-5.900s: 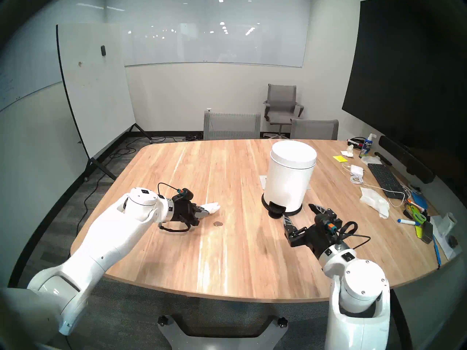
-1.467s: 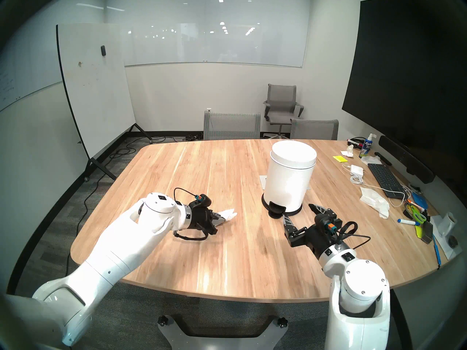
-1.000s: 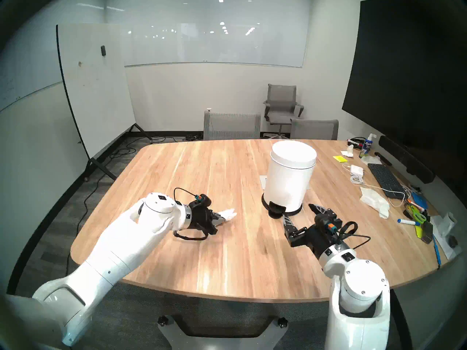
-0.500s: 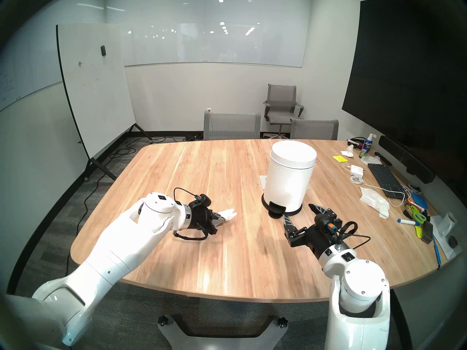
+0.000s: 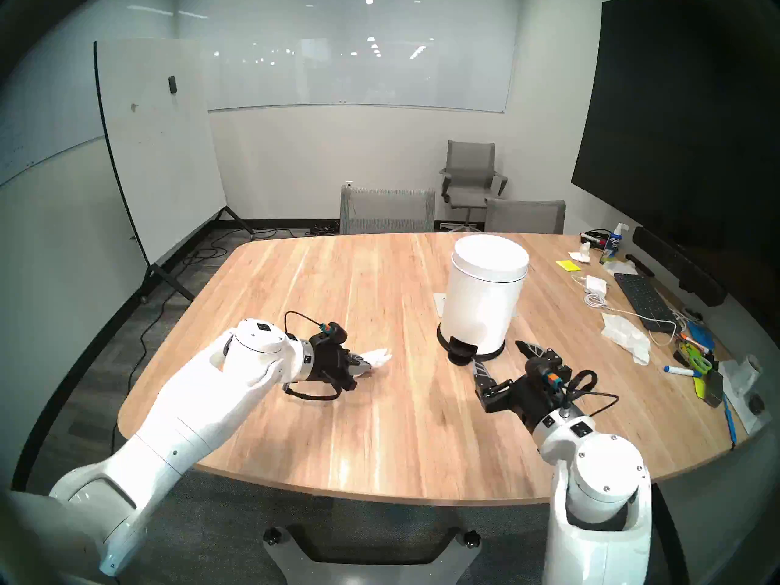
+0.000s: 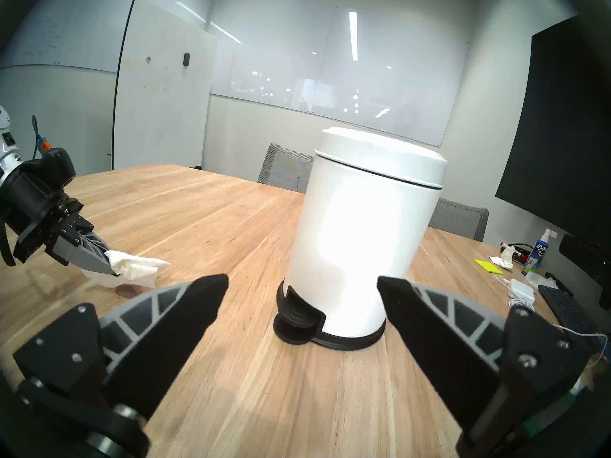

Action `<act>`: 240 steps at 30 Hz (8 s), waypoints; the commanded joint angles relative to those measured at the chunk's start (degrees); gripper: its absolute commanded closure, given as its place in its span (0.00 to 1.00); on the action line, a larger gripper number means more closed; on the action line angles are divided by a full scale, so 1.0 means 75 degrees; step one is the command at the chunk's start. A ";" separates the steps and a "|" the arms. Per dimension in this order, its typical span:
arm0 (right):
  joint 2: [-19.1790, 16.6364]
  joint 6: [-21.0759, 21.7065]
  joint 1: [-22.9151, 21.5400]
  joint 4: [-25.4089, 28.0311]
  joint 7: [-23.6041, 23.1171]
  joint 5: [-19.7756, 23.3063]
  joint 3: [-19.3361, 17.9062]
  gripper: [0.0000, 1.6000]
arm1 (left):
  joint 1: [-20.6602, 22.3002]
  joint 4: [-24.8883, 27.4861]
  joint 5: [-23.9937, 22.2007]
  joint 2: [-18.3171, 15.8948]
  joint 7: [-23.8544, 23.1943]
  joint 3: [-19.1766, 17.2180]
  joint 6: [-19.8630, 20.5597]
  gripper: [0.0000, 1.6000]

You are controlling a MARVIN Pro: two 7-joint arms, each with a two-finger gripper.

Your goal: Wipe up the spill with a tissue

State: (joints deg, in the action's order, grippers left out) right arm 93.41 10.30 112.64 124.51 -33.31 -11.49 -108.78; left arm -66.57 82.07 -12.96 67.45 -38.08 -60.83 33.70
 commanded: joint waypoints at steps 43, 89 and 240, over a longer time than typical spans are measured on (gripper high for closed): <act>0.0000 -0.0010 -0.0021 0.0161 -0.0003 0.0005 0.0018 0.00 | 0.0001 -0.0632 0.0121 0.0369 0.0478 0.0473 -0.0198 1.00; 0.0000 -0.0010 -0.0022 0.0161 -0.0003 0.0005 0.0018 0.00 | -0.0128 -0.1029 -0.0157 -0.0050 0.0228 0.0105 -0.0393 1.00; 0.0001 -0.0010 -0.0022 0.0161 -0.0003 0.0005 0.0018 0.00 | -0.0332 0.1710 -0.3015 -0.0488 0.1919 0.0110 0.2840 0.00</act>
State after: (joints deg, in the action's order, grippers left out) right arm 93.41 10.30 112.65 124.50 -33.31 -11.49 -108.79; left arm -70.77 94.74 -35.15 62.98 -23.97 -59.33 55.13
